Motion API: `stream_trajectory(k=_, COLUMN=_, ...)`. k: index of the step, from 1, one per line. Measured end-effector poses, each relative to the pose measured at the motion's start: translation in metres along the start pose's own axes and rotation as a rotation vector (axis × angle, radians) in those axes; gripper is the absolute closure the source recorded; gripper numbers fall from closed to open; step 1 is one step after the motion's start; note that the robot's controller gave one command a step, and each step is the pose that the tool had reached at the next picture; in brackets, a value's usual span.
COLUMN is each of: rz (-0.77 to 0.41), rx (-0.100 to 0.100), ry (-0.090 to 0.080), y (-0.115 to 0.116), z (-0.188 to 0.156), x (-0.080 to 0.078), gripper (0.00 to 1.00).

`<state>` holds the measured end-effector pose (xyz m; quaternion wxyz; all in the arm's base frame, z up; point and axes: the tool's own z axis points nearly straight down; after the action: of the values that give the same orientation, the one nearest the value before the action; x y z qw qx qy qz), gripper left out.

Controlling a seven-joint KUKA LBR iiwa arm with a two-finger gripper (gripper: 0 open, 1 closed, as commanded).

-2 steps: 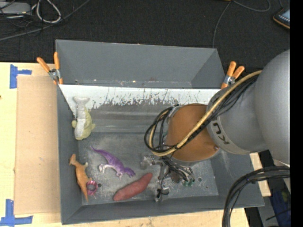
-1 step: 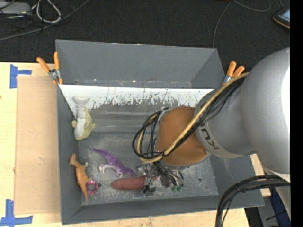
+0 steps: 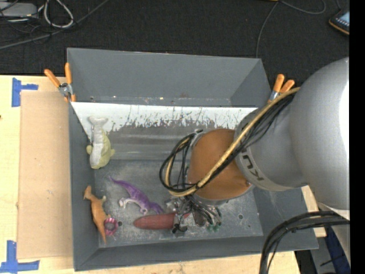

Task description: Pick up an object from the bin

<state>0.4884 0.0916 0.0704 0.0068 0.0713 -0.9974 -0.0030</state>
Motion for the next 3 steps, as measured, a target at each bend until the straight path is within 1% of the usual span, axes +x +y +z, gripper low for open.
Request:
stream_trajectory(k=1, rz=-0.012, rx=0.0, ry=0.003, y=0.001, z=-0.024, x=-0.002, gripper=1.0)
stream_trajectory(k=2, rz=-0.006, rx=0.0, ry=0.009, y=-0.001, z=-0.075, x=0.004, gripper=1.0)
stream_trajectory(k=3, rz=-0.005, rx=0.0, ry=0.007, y=-0.001, z=-0.091, x=0.004, gripper=1.0)
